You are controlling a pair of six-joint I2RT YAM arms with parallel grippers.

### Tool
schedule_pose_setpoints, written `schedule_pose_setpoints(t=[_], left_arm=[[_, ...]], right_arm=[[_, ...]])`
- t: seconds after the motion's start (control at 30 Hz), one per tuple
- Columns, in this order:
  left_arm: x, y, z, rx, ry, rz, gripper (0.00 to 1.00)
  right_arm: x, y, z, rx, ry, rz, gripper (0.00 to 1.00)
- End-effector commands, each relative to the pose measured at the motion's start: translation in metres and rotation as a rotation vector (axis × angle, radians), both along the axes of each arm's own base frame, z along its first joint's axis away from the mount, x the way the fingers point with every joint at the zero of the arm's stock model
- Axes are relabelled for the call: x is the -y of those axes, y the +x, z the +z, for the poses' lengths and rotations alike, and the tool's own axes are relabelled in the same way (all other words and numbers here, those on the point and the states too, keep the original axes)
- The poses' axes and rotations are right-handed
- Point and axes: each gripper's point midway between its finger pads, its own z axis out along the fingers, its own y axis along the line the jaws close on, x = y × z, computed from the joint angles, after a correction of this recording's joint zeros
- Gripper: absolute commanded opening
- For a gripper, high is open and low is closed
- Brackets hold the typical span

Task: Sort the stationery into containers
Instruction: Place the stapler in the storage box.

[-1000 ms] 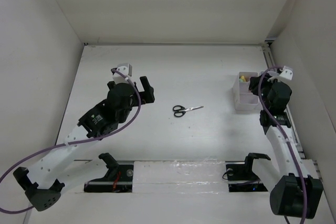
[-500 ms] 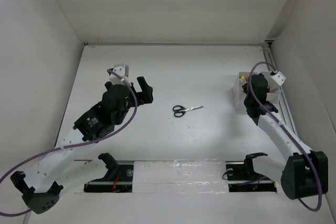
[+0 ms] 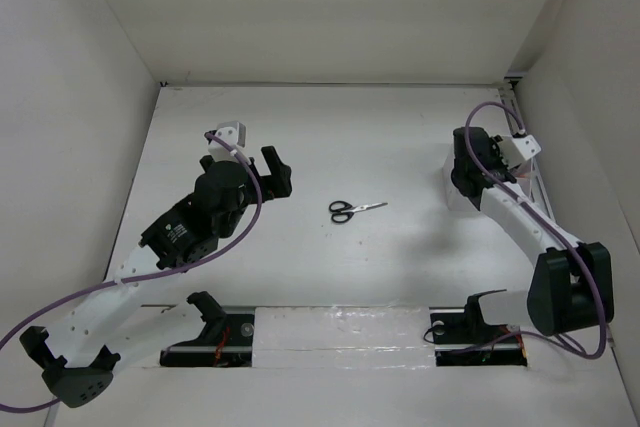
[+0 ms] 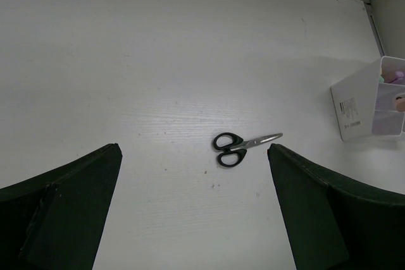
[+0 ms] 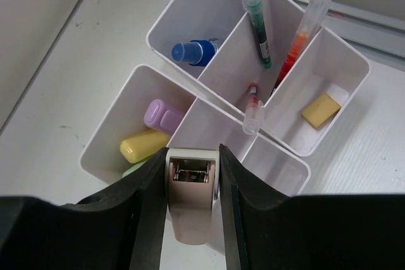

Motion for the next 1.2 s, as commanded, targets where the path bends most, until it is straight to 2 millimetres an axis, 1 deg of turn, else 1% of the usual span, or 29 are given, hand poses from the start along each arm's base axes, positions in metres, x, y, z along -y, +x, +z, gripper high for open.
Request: schedule_pose_setpoints(t=[0.0, 0.03, 0.13, 0.17, 0.2, 0.27, 0.3, 0.33, 0.4, 0.43, 0.47, 0.5, 0.53, 0.57, 0.6, 0.63, 0.67, 0.7, 0.77, 0.83, 0.87, 1.03, 1.1, 1.17], left_arm=[[0.002, 0.003, 0.007, 0.032, -0.012, -0.005, 1.00], [0.002, 0.003, 0.007, 0.033, -0.012, -0.005, 1.00], [0.004, 0.002, 0.007, 0.030, -0.015, -0.015, 1.00], [0.005, 0.001, 0.006, 0.027, -0.018, -0.025, 1.00], [0.005, 0.002, 0.006, 0.030, -0.009, -0.028, 1.00], [0.007, 0.001, 0.004, 0.027, -0.012, -0.037, 1.00], [0.010, 0.001, 0.006, 0.033, -0.023, -0.050, 1.00], [0.009, 0.000, 0.009, 0.042, -0.021, -0.053, 1.00], [0.011, 0.000, 0.010, 0.046, -0.030, -0.063, 1.00], [0.013, -0.001, 0.010, 0.044, -0.033, -0.073, 1.00], [0.012, -0.001, 0.006, 0.040, -0.017, -0.076, 1.00], [0.014, -0.002, 0.010, 0.050, -0.033, -0.089, 1.00], [0.016, -0.004, 0.010, 0.048, -0.036, -0.102, 1.00], [0.015, -0.005, 0.013, 0.055, -0.043, -0.102, 1.00], [0.017, -0.005, 0.015, 0.065, -0.046, -0.115, 1.00], [0.017, -0.005, 0.011, 0.057, -0.039, -0.115, 1.00], [0.016, -0.006, 0.013, 0.065, -0.046, -0.115, 1.00], [0.016, -0.006, 0.015, 0.072, -0.052, -0.115, 1.00], [0.016, -0.006, 0.015, 0.072, -0.052, -0.115, 1.00], [0.018, -0.006, 0.015, 0.070, -0.054, -0.124, 1.00], [0.018, -0.006, 0.015, 0.070, -0.054, -0.124, 1.00], [0.019, -0.007, 0.015, 0.068, -0.056, -0.132, 1.00], [0.018, -0.008, 0.020, 0.082, -0.069, -0.132, 1.00], [0.019, -0.009, 0.020, 0.083, -0.062, -0.144, 1.00]], right_arm=[[0.005, 0.008, 0.025, 0.073, -0.008, -0.060, 0.00], [0.006, 0.009, 0.021, 0.060, -0.018, -0.068, 0.00], [0.007, 0.011, 0.022, 0.059, -0.024, -0.075, 0.00], [0.011, 0.011, 0.018, 0.050, -0.026, -0.086, 0.00], [0.009, 0.016, 0.023, 0.073, -0.021, -0.074, 0.00], [0.009, 0.015, 0.019, 0.071, -0.022, -0.074, 0.00], [0.009, 0.016, 0.020, 0.080, -0.020, -0.074, 0.00], [0.013, 0.016, 0.017, 0.069, -0.022, -0.085, 0.00], [0.016, 0.017, 0.018, 0.081, -0.020, -0.094, 0.00], [0.016, 0.018, 0.020, 0.091, -0.018, -0.094, 0.00], [0.015, 0.019, 0.016, 0.081, -0.020, -0.094, 0.00], [0.015, 0.019, 0.016, 0.081, -0.020, -0.094, 0.00], [0.017, 0.022, 0.013, 0.080, -0.014, -0.095, 0.00], [0.017, 0.023, 0.014, 0.089, -0.013, -0.095, 0.00], [0.020, 0.024, 0.009, 0.074, -0.010, -0.098, 0.00], [0.020, 0.025, 0.005, 0.062, -0.012, -0.098, 0.00], [0.019, 0.026, 0.006, 0.073, -0.010, -0.098, 0.00], [0.018, 0.029, 0.003, 0.070, -0.005, -0.091, 0.00], [0.016, 0.032, 0.001, 0.065, -0.006, -0.079, 0.00], [0.016, 0.033, 0.003, 0.073, -0.010, -0.076, 0.00], [0.016, 0.034, -0.001, 0.060, -0.012, -0.075, 0.00], [0.016, 0.037, -0.001, 0.060, -0.012, -0.075, 0.00], [0.016, 0.037, -0.001, 0.060, -0.012, -0.075, 0.00], [0.016, 0.037, -0.001, 0.060, -0.012, -0.075, 0.00]])
